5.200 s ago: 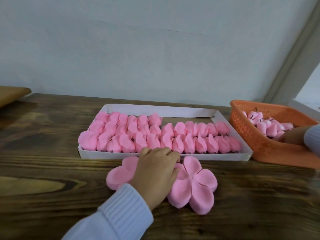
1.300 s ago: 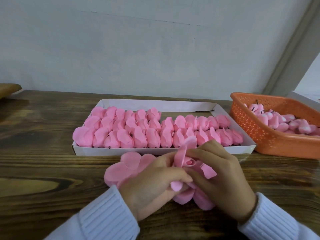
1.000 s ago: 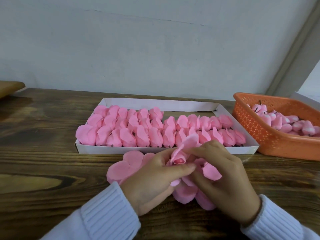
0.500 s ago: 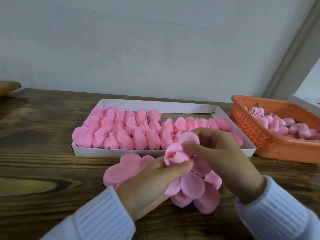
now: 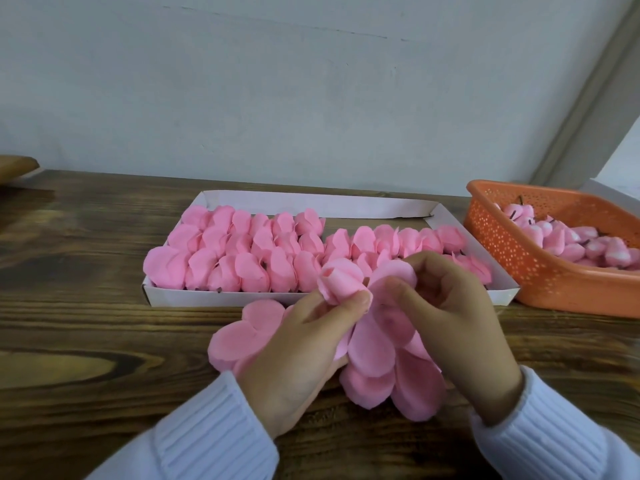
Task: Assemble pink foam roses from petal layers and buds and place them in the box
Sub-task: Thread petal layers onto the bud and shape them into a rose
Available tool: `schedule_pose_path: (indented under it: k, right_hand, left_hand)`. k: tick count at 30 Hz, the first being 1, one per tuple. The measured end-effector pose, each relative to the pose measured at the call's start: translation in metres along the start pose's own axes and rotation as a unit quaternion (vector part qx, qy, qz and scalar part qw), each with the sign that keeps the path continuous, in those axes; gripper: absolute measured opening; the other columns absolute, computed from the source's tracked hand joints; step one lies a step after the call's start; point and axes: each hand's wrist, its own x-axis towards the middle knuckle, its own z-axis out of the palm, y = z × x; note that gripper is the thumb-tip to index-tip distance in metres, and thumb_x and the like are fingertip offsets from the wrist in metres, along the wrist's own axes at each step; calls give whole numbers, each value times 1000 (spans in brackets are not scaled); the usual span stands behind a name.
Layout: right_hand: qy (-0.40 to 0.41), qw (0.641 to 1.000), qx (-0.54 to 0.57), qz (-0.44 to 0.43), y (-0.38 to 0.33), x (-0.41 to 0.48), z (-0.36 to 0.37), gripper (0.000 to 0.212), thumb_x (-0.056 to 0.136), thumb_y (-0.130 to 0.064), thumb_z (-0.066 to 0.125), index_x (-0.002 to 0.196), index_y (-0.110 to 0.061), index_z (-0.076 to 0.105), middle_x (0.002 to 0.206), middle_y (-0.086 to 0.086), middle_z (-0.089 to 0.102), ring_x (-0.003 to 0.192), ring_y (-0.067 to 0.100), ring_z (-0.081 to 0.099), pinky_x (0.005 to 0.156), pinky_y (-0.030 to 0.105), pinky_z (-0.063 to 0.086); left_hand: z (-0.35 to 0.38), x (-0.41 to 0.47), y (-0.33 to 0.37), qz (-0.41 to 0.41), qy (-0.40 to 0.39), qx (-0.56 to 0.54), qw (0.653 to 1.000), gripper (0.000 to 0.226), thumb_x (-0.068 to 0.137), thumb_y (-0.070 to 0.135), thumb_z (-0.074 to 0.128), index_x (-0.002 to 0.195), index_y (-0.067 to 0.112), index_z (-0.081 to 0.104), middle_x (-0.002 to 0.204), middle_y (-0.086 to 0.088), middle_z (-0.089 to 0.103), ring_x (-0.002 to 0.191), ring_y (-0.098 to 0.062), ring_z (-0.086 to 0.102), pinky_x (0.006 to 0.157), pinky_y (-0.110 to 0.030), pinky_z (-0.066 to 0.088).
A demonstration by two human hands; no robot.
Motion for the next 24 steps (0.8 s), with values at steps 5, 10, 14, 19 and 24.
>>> schedule_pose_path:
  k: [5, 10, 14, 19, 24]
  right_hand:
    - [-11, 996, -35, -75, -3, -4, 1, 14, 84, -3, 69, 77, -14, 65, 75, -3, 66, 72, 11, 63, 69, 21, 50]
    - [17, 986, -91, -136, -5, -5, 1, 9, 79, -14, 68, 76, -22, 64, 75, -11, 66, 73, 4, 63, 69, 12, 47]
    - [2, 984, -98, -151, -6, -5, 2, 3, 79, -17, 68, 81, -20, 69, 76, -14, 68, 76, 2, 64, 70, 13, 48]
    - [-26, 988, -25, -150, -4, -4, 0, 14, 84, -25, 64, 96, -22, 69, 89, -13, 71, 86, 6, 67, 76, 19, 52]
    - [0, 989, 105, -106, 4, -1, 0, 36, 81, -10, 66, 115, -14, 56, 104, -8, 67, 100, 10, 64, 85, 20, 49]
  left_hand:
    - [0, -3, 3, 45, 10, 114, 992, 20, 89, 36, 63, 94, 18, 68, 53, 15, 61, 44, 5, 55, 40, -4, 36]
    - [-1, -5, 2, 128, 6, 295, 947, 21, 90, 36, 62, 107, 25, 67, 67, 22, 68, 64, 10, 62, 60, -9, 48]
    - [0, -7, 4, 147, 6, 372, 916, 28, 83, 44, 58, 106, 31, 66, 94, 9, 73, 93, -4, 67, 85, -38, 54]
    - [2, -2, 16, 179, -10, 395, 901, 17, 87, 35, 59, 100, 27, 67, 80, 4, 71, 72, -3, 66, 66, -28, 54]
    - [2, 15, 33, 215, 42, 381, 898, 17, 82, 37, 67, 83, 20, 68, 70, 9, 69, 60, 0, 61, 53, -18, 48]
